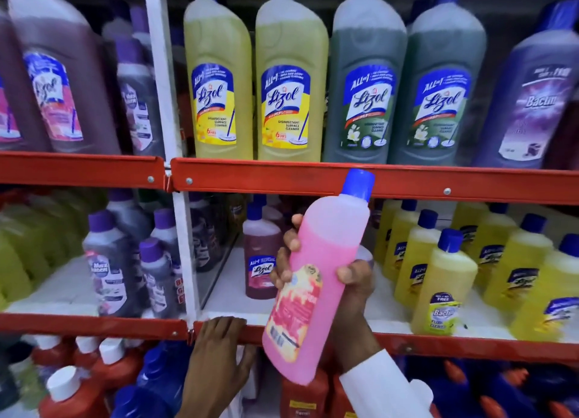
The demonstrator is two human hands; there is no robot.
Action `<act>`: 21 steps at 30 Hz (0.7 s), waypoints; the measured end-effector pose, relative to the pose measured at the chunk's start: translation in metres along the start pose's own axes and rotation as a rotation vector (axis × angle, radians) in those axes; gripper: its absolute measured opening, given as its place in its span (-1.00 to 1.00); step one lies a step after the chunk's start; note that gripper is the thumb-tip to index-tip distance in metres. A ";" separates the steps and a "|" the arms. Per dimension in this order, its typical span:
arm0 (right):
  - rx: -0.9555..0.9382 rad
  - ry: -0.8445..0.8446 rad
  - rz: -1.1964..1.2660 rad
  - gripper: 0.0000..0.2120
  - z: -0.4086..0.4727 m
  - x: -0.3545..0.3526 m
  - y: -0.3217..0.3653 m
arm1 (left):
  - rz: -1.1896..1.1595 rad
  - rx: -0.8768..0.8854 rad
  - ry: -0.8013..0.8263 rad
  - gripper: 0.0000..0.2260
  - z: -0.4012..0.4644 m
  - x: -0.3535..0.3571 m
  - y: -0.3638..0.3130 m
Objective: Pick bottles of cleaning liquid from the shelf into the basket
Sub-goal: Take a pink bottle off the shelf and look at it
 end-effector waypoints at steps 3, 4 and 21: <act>-0.065 -0.212 -0.312 -0.29 -0.005 -0.003 0.008 | 0.007 0.007 -0.014 -0.65 0.000 0.000 -0.001; -0.120 -0.333 -0.475 -0.29 -0.007 -0.007 0.013 | 0.009 0.004 -0.015 -0.65 0.000 0.000 -0.002; -0.079 -0.479 -0.952 -0.17 -0.113 -0.070 0.057 | -0.445 0.145 0.232 -0.41 -0.034 -0.018 -0.125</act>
Point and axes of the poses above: each hand's wrist, its own z-axis towards the middle knuckle, its own x-axis out of the palm, y = z × x, the point moved 6 cm from there along z, towards the middle knuckle, and after that the axes turned 1 degree about -z, right-handed, at the moved point
